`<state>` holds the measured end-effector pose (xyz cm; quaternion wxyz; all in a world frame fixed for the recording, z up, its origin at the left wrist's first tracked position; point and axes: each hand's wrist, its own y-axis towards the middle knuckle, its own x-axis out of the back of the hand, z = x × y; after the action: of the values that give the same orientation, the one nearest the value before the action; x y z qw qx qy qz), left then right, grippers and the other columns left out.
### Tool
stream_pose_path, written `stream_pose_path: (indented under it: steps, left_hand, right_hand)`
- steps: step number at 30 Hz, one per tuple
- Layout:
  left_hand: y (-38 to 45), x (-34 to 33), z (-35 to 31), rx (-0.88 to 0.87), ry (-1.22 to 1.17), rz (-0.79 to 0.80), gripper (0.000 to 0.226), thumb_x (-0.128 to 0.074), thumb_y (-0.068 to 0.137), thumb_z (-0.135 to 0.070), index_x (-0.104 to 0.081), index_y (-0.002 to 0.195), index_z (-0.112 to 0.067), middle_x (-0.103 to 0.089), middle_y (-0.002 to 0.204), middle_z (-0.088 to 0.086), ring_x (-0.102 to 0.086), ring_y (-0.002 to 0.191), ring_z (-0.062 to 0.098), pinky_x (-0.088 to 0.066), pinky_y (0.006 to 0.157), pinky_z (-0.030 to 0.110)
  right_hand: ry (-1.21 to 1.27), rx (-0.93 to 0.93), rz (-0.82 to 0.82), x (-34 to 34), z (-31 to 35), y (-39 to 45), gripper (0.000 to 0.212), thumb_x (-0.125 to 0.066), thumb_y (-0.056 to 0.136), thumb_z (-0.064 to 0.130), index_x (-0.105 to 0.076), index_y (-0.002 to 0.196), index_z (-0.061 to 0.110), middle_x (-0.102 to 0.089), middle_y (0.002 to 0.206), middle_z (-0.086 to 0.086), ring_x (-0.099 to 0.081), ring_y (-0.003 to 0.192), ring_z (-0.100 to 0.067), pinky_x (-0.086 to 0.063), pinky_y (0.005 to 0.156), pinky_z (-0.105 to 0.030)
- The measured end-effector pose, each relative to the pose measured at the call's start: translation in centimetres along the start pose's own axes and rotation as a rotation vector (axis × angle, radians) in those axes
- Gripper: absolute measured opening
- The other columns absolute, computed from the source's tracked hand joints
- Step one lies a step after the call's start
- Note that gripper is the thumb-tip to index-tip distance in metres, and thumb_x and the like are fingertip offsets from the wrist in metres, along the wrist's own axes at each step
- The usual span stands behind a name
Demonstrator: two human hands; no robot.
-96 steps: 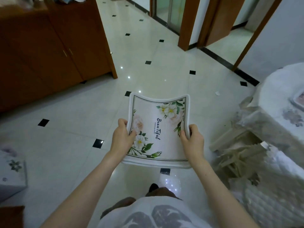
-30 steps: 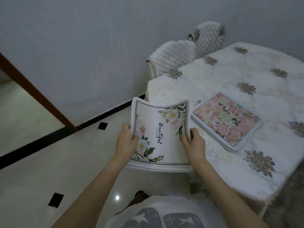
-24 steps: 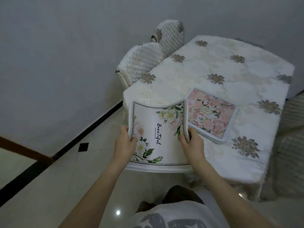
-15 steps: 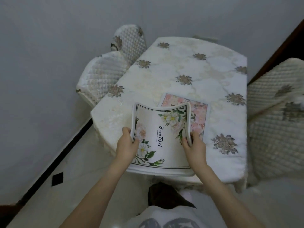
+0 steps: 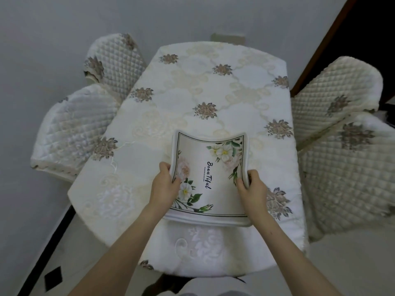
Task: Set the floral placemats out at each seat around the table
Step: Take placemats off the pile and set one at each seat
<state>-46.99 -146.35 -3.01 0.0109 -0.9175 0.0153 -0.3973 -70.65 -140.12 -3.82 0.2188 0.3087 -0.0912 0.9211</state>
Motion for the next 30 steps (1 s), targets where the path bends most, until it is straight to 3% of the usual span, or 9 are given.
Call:
stream_pose_path:
  steps: [7, 10, 14, 17, 21, 24, 30]
  left_hand:
    - [5.3, -2.6, 0.6, 0.020, 0.010, 0.082, 0.032, -0.059, 0.086, -0.010, -0.030, 0.096, -0.017, -0.042, 0.067, -0.013, -0.040, 0.054, -0.003, -0.023, 0.043, 0.013]
    - [6.4, -3.8, 1.7, 0.074, 0.007, 0.131, 0.028, -0.058, 0.087, -0.009, -0.032, 0.098, -0.012, -0.045, 0.068, -0.005, -0.042, 0.054, 0.007, -0.025, 0.043, 0.016]
    - [6.7, -4.6, 3.4, 0.115, 0.002, 0.167, 0.028, -0.056, 0.087, -0.006, -0.029, 0.094, -0.011, -0.044, 0.065, -0.002, -0.047, 0.060, 0.020, -0.029, 0.044, 0.021]
    - [6.9, -4.7, 4.0, 0.166, 0.050, 0.169, 0.029, -0.064, 0.083, -0.009, -0.038, 0.095, -0.006, -0.051, 0.084, 0.014, -0.051, 0.078, 0.029, -0.037, 0.056, 0.032]
    - [7.1, -5.0, 4.7, 0.208, 0.159, 0.188, 0.039, -0.069, 0.081, -0.018, -0.046, 0.104, 0.002, -0.046, 0.106, 0.023, -0.045, 0.097, 0.036, -0.041, 0.081, 0.043]
    - [7.2, -5.1, 5.0, 0.221, 0.199, 0.205, 0.042, -0.067, 0.084, -0.022, -0.048, 0.109, 0.005, -0.045, 0.111, 0.025, -0.045, 0.102, 0.038, -0.040, 0.086, 0.044]
    - [7.3, -5.4, 5.2, 0.234, 0.157, 0.232, 0.037, -0.061, 0.087, -0.023, -0.053, 0.107, 0.006, -0.048, 0.111, 0.025, -0.048, 0.101, 0.037, -0.041, 0.086, 0.040]
  right_hand:
    - [0.022, -0.128, 0.014, -2.1, -1.9, 4.3, 0.015, -0.055, 0.090, 0.024, -0.047, 0.089, 0.011, -0.061, 0.078, -0.012, -0.057, 0.067, -0.029, -0.040, 0.051, -0.032]
    - [0.046, -0.228, 0.031, -3.3, -3.3, 5.4, 0.016, -0.056, 0.089, 0.022, -0.049, 0.090, 0.008, -0.061, 0.079, -0.013, -0.053, 0.064, -0.025, -0.042, 0.053, -0.032]
    - [0.009, -0.282, 0.005, -3.9, -4.8, 5.5, 0.015, -0.057, 0.088, 0.020, -0.045, 0.079, 0.016, -0.055, 0.068, 0.001, -0.050, 0.057, -0.017, -0.035, 0.045, -0.026]
    - [-0.102, -0.276, 0.005, -4.1, -5.4, 5.8, 0.019, -0.057, 0.087, 0.021, -0.043, 0.077, 0.013, -0.050, 0.071, -0.004, -0.045, 0.058, -0.018, -0.030, 0.046, -0.028]
    - [-0.284, -0.271, 0.008, -4.5, -5.6, 6.1, 0.021, -0.057, 0.088, 0.023, -0.052, 0.089, 0.002, -0.046, 0.087, -0.011, -0.044, 0.079, -0.027, -0.034, 0.064, -0.032]
    - [-0.427, -0.241, 0.020, -4.7, -5.6, 5.9, 0.024, -0.055, 0.089, 0.023, -0.056, 0.089, -0.001, -0.049, 0.094, -0.016, -0.046, 0.087, -0.031, -0.035, 0.069, -0.033]
    - [-0.467, -0.271, 0.049, -5.0, -5.5, 5.6, 0.029, -0.047, 0.093, 0.027, -0.054, 0.095, -0.001, -0.049, 0.102, -0.018, -0.047, 0.094, -0.034, -0.037, 0.071, -0.034]
